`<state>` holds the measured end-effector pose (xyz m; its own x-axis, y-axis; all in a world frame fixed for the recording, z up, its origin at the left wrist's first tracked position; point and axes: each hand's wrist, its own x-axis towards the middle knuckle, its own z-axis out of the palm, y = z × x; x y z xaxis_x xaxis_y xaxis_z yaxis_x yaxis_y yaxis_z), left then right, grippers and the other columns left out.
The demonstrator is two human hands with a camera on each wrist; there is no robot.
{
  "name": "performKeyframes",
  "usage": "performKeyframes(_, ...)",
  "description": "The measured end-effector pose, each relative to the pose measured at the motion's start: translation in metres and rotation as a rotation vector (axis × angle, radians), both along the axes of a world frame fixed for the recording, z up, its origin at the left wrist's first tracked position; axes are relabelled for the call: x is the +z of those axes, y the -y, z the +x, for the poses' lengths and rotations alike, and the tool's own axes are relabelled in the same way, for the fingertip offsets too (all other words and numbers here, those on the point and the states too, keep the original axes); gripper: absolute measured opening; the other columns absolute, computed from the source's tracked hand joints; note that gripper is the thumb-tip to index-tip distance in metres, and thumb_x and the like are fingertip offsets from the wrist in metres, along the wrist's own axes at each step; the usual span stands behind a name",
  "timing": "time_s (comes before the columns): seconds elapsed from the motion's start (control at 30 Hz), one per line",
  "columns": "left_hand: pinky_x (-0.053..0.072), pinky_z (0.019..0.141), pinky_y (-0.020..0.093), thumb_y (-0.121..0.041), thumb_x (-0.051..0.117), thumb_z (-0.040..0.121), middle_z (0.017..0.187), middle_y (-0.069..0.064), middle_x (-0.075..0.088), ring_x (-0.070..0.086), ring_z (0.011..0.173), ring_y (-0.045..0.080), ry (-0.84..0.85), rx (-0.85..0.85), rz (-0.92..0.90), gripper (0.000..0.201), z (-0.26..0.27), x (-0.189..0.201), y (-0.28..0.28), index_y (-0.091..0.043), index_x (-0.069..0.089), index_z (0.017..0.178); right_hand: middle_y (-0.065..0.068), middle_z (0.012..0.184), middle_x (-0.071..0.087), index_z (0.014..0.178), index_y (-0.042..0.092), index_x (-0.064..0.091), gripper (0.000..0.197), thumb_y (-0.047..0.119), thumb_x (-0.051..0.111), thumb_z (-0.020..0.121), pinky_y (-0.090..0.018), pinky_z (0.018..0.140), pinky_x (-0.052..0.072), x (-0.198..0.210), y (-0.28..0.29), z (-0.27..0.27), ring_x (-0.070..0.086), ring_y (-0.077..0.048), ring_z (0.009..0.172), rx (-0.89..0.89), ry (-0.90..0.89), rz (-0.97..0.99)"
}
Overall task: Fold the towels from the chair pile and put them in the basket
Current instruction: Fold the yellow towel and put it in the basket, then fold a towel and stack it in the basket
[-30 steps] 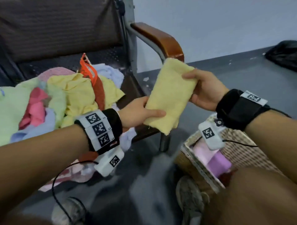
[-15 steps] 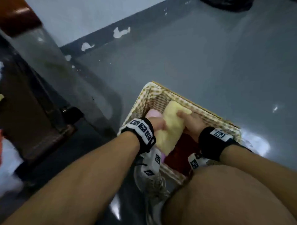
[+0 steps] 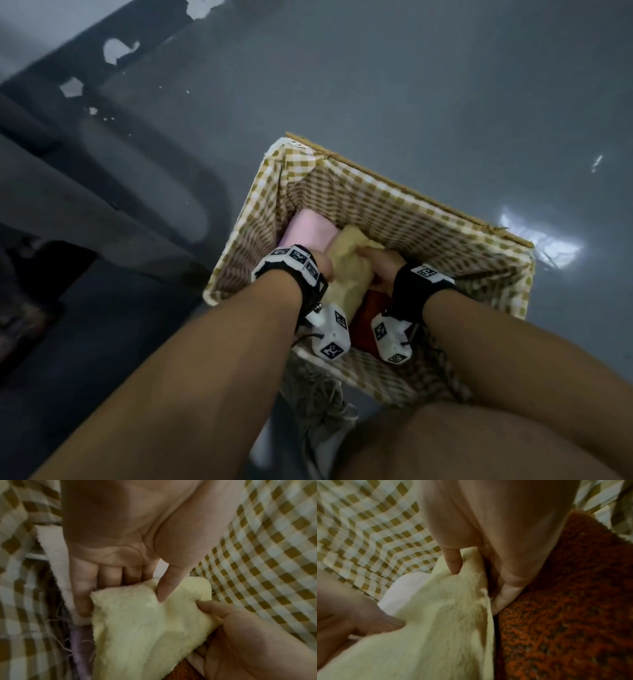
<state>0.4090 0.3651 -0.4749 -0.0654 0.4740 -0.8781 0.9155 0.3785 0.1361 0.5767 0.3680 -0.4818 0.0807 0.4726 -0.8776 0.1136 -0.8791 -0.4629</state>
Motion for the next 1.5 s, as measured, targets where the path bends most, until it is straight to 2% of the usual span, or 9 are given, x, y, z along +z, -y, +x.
performKeyframes(0.3, 0.044, 0.107, 0.044, -0.021, 0.047, 0.102, 0.142, 0.023, 0.052, 0.049, 0.131, 0.038, 0.372, 0.442, 0.126, 0.043, 0.006, 0.064, -0.006, 0.004, 0.052, 0.137, -0.009, 0.148, 0.048, 0.146, 0.014, 0.043, 0.069, 0.044, 0.067, 0.088, -0.038, 0.101, 0.046, 0.045, -0.008, -0.007, 0.050, -0.030, 0.130, 0.369, 0.229, 0.066)
performKeyframes(0.43, 0.057, 0.055, 0.022, -0.018, 0.051, 0.099, 0.132, 0.015, 0.062, 0.069, 0.093, 0.022, 0.592, 0.694, 0.174, 0.036, 0.005, 0.125, -0.002, -0.002, 0.059, 0.130, -0.010, 0.145, 0.051, 0.140, 0.013, 0.052, 0.050, 0.041, 0.053, 0.099, -0.032, 0.085, 0.037, 0.108, -0.011, -0.024, 0.053, -0.026, 0.113, 0.675, 0.313, 0.255)
performKeyframes(0.53, 0.055, 0.076, 0.028, -0.020, 0.056, 0.096, 0.113, 0.008, 0.070, 0.069, 0.082, 0.020, 0.595, 0.711, 0.292, 0.022, -0.020, 0.182, 0.013, -0.007, 0.064, 0.111, -0.013, 0.137, 0.058, 0.133, 0.011, 0.058, 0.043, 0.038, 0.047, 0.102, -0.033, 0.089, 0.043, 0.166, -0.012, -0.053, 0.058, -0.027, 0.113, 0.888, 0.340, 0.362)
performKeyframes(0.67, 0.052, 0.082, 0.032, -0.021, 0.061, 0.095, 0.106, 0.008, 0.070, 0.068, 0.090, 0.024, 0.566, 0.595, 0.487, 0.011, -0.089, 0.253, 0.045, -0.011, 0.065, 0.099, -0.010, 0.099, 0.063, 0.113, 0.015, 0.064, 0.026, 0.034, 0.055, 0.099, -0.029, 0.068, 0.045, 0.250, -0.005, -0.110, 0.056, -0.017, 0.073, 0.973, 0.195, 0.420)
performKeyframes(0.83, 0.048, 0.050, 0.016, -0.022, 0.060, 0.094, 0.093, 0.005, 0.071, 0.066, 0.065, 0.013, 0.352, 0.522, 0.720, 0.015, -0.204, 0.324, 0.119, -0.010, 0.069, 0.098, -0.007, 0.121, 0.066, 0.120, 0.020, 0.066, 0.024, 0.024, 0.053, 0.101, -0.035, 0.088, 0.047, 0.339, 0.037, -0.208, 0.063, -0.022, 0.102, 1.171, -0.056, 0.489)
performKeyframes(0.97, 0.059, 0.070, 0.031, -0.022, 0.059, 0.092, 0.095, 0.006, 0.075, 0.072, 0.080, 0.023, 0.183, 0.555, 0.807, 0.019, -0.290, 0.354, 0.204, -0.010, 0.070, 0.102, -0.010, 0.124, 0.068, 0.124, 0.017, 0.065, 0.026, 0.024, 0.051, 0.103, -0.037, 0.097, 0.050, 0.374, 0.086, -0.302, 0.067, -0.024, 0.103, 1.282, -0.147, 0.596)
performKeyframes(1.23, 0.051, 0.094, 0.036, -0.029, 0.059, 0.092, 0.111, 0.001, 0.072, 0.065, 0.103, 0.022, -0.196, 0.761, 0.898, 0.012, -0.413, 0.352, 0.369, -0.023, 0.069, 0.096, -0.010, 0.108, 0.067, 0.123, 0.011, 0.065, 0.028, 0.024, 0.055, 0.100, -0.030, 0.077, 0.050, 0.376, 0.195, -0.472, 0.063, -0.023, 0.091, 1.518, -0.219, 0.661)
performKeyframes(1.37, 0.040, 0.104, 0.038, -0.033, 0.059, 0.092, 0.136, 0.010, 0.054, 0.048, 0.126, 0.033, -0.453, 0.891, 0.857, 0.049, -0.444, 0.323, 0.417, -0.017, 0.052, 0.138, -0.008, 0.112, 0.066, 0.125, 0.010, 0.062, 0.030, 0.023, 0.055, 0.099, -0.028, 0.071, 0.048, 0.348, 0.237, -0.517, 0.065, -0.024, 0.094, 1.643, -0.207, 0.703)
performKeyframes(1.5, 0.040, 0.106, 0.048, -0.035, 0.059, 0.092, 0.143, 0.020, 0.040, 0.041, 0.131, 0.040, -0.575, 1.128, 0.704, 0.068, -0.468, 0.287, 0.451, -0.010, 0.027, 0.147, -0.011, 0.092, 0.062, 0.122, 0.005, 0.064, 0.027, 0.012, 0.057, 0.096, -0.028, 0.063, 0.044, 0.312, 0.267, -0.537, 0.059, -0.025, 0.082, 1.671, -0.235, 0.715)
